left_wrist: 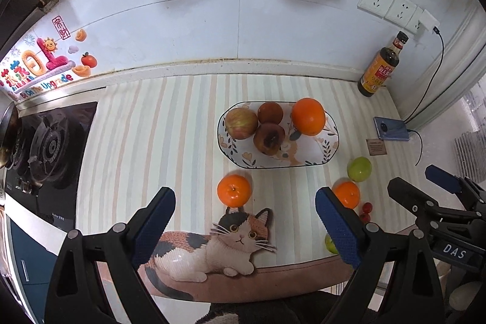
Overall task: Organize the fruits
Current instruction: 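Withdraw both tools from the plate, then grasp a tangerine with the left tool while the right tool grasps a green apple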
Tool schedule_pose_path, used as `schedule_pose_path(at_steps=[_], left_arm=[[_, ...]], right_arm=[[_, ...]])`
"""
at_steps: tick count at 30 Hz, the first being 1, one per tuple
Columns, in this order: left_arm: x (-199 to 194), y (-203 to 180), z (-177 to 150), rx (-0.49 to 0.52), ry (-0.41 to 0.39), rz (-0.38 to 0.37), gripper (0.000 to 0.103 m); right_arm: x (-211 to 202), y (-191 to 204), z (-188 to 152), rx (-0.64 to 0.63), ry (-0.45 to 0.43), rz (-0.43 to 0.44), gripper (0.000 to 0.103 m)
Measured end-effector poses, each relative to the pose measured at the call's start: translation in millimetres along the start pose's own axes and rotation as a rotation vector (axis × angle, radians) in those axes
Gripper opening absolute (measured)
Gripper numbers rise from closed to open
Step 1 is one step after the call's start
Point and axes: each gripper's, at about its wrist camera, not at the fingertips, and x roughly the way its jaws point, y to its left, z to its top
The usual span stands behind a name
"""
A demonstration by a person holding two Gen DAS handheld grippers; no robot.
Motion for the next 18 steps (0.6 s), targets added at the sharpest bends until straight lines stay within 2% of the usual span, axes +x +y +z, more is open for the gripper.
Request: schedule_pose_path(at_steps=[13, 14, 18], left_arm=[[23.5, 0.2, -3.2, -0.060, 0.028, 0.015, 0.095], [27.3, 1.0, -2.1, -0.065, 0.033, 0.016, 0.099], [49.8, 5.3, 0.7, -0.089, 0.058, 0.039, 0.099]], right_arm=[[17.6, -10.6, -0.6, 0.031, 0.025, 0.073, 0.097], [20.7, -13.4, 0.0, 0.043, 0.025, 0.080, 0.101], [45.6, -32.5, 1.5, 0.096, 0.063, 0.078, 0.101]])
